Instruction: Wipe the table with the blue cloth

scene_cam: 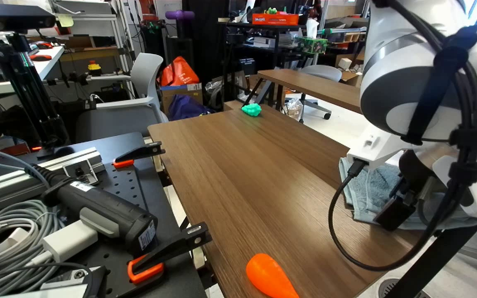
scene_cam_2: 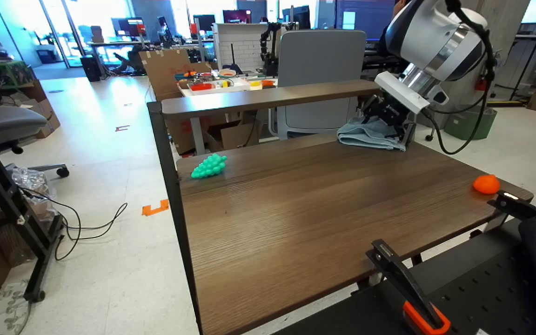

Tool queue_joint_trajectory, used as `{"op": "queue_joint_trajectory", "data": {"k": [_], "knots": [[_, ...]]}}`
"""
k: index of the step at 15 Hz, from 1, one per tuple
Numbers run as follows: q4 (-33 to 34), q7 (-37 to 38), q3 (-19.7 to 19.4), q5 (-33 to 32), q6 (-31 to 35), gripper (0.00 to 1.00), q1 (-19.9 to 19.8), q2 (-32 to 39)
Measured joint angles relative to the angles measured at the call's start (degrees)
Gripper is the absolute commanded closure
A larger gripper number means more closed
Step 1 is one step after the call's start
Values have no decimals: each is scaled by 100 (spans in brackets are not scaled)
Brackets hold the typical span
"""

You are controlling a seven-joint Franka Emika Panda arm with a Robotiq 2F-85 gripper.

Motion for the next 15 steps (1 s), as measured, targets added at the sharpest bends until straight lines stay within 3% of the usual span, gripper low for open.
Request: {"op": "queue_joint_trajectory", "data": {"k": [2, 5, 9, 15], "knots": [[160, -566, 218, 91, -239, 0, -178, 82], [-154, -1061, 482, 119, -544, 0, -90, -90], [-746, -1441, 774, 136, -751, 0, 530, -367], [-1531, -1526, 917, 119, -1005, 0, 1826, -741]]}}
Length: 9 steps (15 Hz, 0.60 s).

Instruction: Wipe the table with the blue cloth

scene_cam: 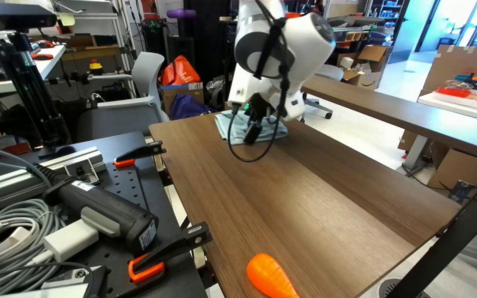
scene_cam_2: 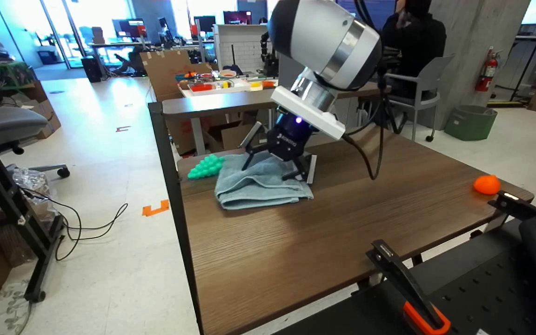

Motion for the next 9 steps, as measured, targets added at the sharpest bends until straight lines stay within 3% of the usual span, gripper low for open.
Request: {"op": "queue_joint_trajectory", "data": {"k": [4, 9], "knots": [[-334, 406, -194, -193, -129, 0, 682, -226], [-952, 1348, -873, -1060, -134, 0, 1190, -865]]}}
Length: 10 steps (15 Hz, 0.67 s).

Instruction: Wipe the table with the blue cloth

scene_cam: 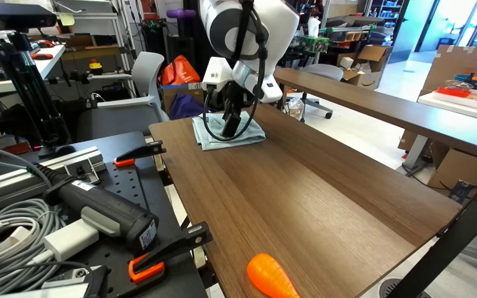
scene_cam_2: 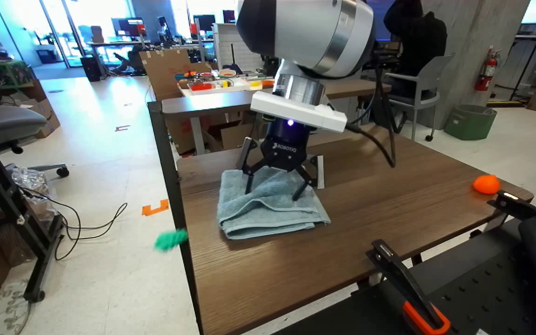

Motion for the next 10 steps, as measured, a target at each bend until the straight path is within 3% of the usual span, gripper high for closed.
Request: {"op": "queue_joint_trajectory", "data": {"k": [5, 10], "knots": [[-923, 793, -698, -944, 1, 0, 311, -963], [-1556, 1056, -963, -1421, -2, 0, 313, -1671]]}}
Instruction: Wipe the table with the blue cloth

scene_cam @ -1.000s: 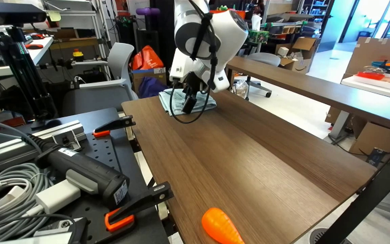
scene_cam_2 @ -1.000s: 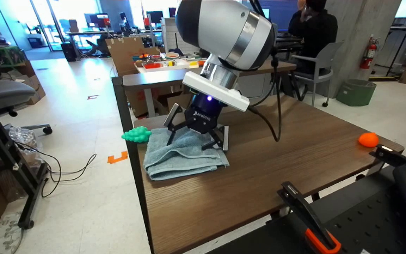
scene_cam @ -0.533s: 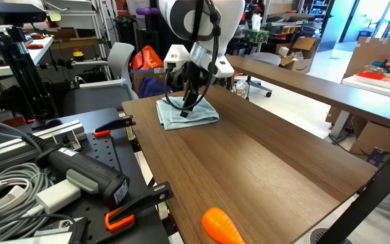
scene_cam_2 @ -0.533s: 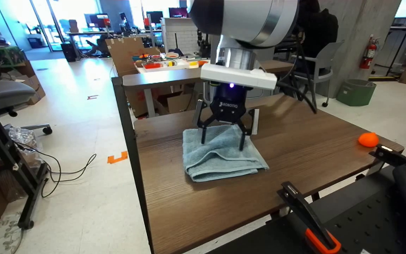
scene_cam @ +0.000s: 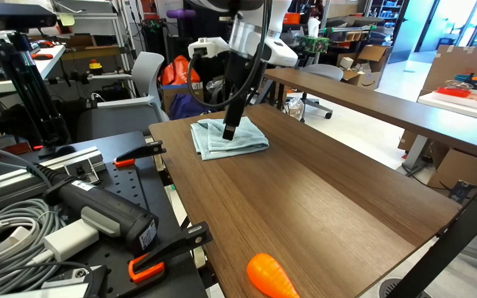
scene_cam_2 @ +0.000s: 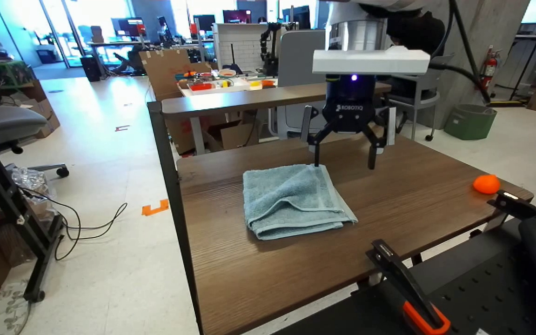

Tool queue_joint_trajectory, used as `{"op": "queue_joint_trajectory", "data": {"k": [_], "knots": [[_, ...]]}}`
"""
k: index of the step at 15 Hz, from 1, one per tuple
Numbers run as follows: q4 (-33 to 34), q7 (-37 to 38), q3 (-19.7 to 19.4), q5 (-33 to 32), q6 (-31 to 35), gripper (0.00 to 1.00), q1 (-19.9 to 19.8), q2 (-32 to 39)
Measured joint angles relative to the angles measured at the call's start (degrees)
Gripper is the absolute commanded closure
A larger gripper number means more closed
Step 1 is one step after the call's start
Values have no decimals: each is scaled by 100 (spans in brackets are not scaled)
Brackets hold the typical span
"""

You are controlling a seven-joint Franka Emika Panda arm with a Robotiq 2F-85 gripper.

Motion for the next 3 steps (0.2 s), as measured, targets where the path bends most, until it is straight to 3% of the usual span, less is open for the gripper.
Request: {"op": "queue_joint_trajectory", "data": {"k": [3], "knots": [[-374, -44, -1, -6, -255, 0, -17, -510]]}}
